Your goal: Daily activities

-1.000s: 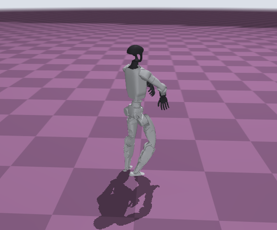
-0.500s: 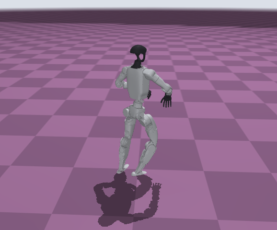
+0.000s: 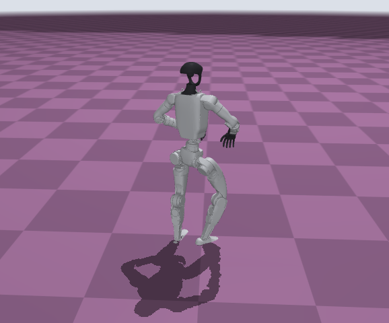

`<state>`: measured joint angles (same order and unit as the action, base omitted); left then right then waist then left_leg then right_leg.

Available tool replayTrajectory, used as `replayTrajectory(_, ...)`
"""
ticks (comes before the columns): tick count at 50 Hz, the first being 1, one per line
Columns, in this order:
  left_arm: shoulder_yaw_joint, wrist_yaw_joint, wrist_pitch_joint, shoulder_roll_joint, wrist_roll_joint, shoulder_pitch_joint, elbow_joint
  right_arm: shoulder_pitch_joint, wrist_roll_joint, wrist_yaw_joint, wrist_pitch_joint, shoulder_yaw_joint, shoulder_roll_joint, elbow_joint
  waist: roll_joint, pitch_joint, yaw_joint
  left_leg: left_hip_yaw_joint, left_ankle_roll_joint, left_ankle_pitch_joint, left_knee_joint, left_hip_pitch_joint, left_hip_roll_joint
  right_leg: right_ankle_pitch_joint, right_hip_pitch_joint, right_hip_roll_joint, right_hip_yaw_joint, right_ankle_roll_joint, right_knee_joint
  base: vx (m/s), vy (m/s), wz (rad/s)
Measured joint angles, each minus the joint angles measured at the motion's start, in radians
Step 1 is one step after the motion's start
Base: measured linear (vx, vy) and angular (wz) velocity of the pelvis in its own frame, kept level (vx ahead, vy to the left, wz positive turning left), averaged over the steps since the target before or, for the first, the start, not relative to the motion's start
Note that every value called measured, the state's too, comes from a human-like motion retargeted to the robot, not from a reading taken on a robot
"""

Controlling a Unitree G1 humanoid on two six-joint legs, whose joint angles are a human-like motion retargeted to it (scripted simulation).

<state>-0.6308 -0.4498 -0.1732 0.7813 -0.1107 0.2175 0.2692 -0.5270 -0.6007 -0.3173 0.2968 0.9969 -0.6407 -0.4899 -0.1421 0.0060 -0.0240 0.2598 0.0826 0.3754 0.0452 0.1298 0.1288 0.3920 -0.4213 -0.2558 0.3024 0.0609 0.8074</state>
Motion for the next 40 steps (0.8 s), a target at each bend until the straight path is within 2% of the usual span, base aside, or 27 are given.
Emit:
replayTrajectory(5, 0.021, -0.041, 0.019, -0.035, -0.017, 0.016, -0.012, 0.045, 0.010, -0.002, 0.012, -0.026, -0.037, 0.060, -0.030, 0.044, 0.018, -0.102, -0.012, -0.043, 0.000, -0.019, 0.028, 0.015, -0.035, 0.030, -0.109, -0.062, 0.067, -0.11, 0.04, 1.75)
replayTrajectory(10, 0.009, -0.061, 0.058, -0.112, -0.078, -0.063, -0.047, 0.072, 0.043, -0.035, 0.003, -0.021, -0.021, 0.132, -0.064, 0.076, -0.023, -0.172, -0.043, -0.054, -0.075, -0.111, 0.051, 0.100, 0.007, 0.013, -0.089, -0.061, 0.100, -0.07, 0.03, 2.47)
replayTrajectory(12, -0.018, -0.065, 0.071, -0.151, -0.102, -0.125, -0.064, 0.072, 0.054, -0.049, -0.006, -0.008, 0.002, 0.140, -0.077, 0.088, -0.047, -0.074, -0.043, -0.021, -0.172, -0.164, 0.033, 0.146, 0.035, -0.036, -0.021, -0.052, 0.086, -0.05, 0.07, 3.41)
replayTrajectory(15, -0.080, -0.074, 0.081, -0.197, -0.122, -0.234, -0.094, 0.066, 0.069, -0.069, -0.023, 0.016, 0.031, 0.132, -0.089, 0.102, -0.076, 0.166, -0.001, 0.066, -0.339, -0.232, -0.039, 0.206, 0.070, -0.126, 0.110, -0.040, 0.082, -0.03, 0.12, 3.83)
replayTrajectory(17, -0.131, -0.091, 0.080, -0.217, -0.124, -0.313, -0.124, 0.061, 0.085, -0.076, -0.038, 0.025, 0.041, 0.121, -0.067, 0.112, -0.102, 0.182, 0.007, 0.114, -0.420, -0.285, -0.070, 0.219, 0.081, -0.147, 0.164, -0.026, 0.112, 0.00, 0.15, 3.59)
replayTrajectory(20, -0.232, -0.107, 0.070, -0.244, -0.115, -0.444, -0.185, 0.058, 0.119, -0.083, -0.062, 0.019, 0.038, 0.106, -0.008, 0.129, -0.115, 0.068, -0.007, 0.134, -0.476, -0.354, -0.072, 0.206, 0.060, -0.125, 0.136, -0.017, 0.198, 0.05, 0.15, 3.76)
replayTrajectory(24, -0.354, -0.114, 0.046, -0.260, -0.075, -0.559, -0.238, 0.059, 0.159, -0.084, -0.081, 0.009, 0.034, 0.100, 0.032, 0.144, -0.073, -0.110, -0.040, 0.047, -0.349, -0.350, 0.014, 0.201, -0.028, -0.080, -0.050, -0.058, 0.259, 0.08, 0.08, 3.90)
replayTrajectory(27, -0.419, -0.131, 0.023, -0.259, -0.055, -0.607, -0.244, 0.057, 0.180, -0.083, -0.092, 0.007, 0.053, 0.090, 0.048, 0.142, -0.024, -0.224, -0.082, -0.061, -0.196, -0.322, 0.063, 0.193, -0.074, -0.041, -0.193, -0.104, 0.198, 0.07, -0.03, 3.81)
replayTrajectory(30, -0.456, -0.145, 0.000, -0.253, -0.052, -0.637, -0.221, 0.049, 0.189, -0.084, -0.103, 0.005, 0.090, 0.069, 0.069, 0.133, 0.021, -0.303, -0.128, -0.159, -0.075, -0.310, 0.075, 0.186, -0.087, 0.010, -0.323, -0.138, 0.110, 0.00, -0.12, 3.53)
replayTrajectory(35, -0.481, -0.172, -0.022, -0.269, -0.080, -0.668, -0.151, 0.052, 0.190, -0.094, -0.123, 0.002, 0.166, 0.015, 0.061, 0.119, 0.066, -0.312, -0.175, -0.257, 0.009, -0.347, 0.087, 0.193, -0.054, 0.034, -0.447, -0.174, 0.078, -0.14, -0.20, 2.90)
replayTrajectory(40, -0.504, -0.197, -0.025, -0.276, -0.124, -0.765, -0.053, 0.047, 0.226, -0.110, -0.123, 0.011, 0.183, 0.002, 0.041, 0.126, 0.075, -0.215, -0.201, -0.297, 0.000, -0.427, 0.082, 0.247, -0.007, 0.030, -0.437, -0.179, 0.081, -0.29, -0.22, 2.00)
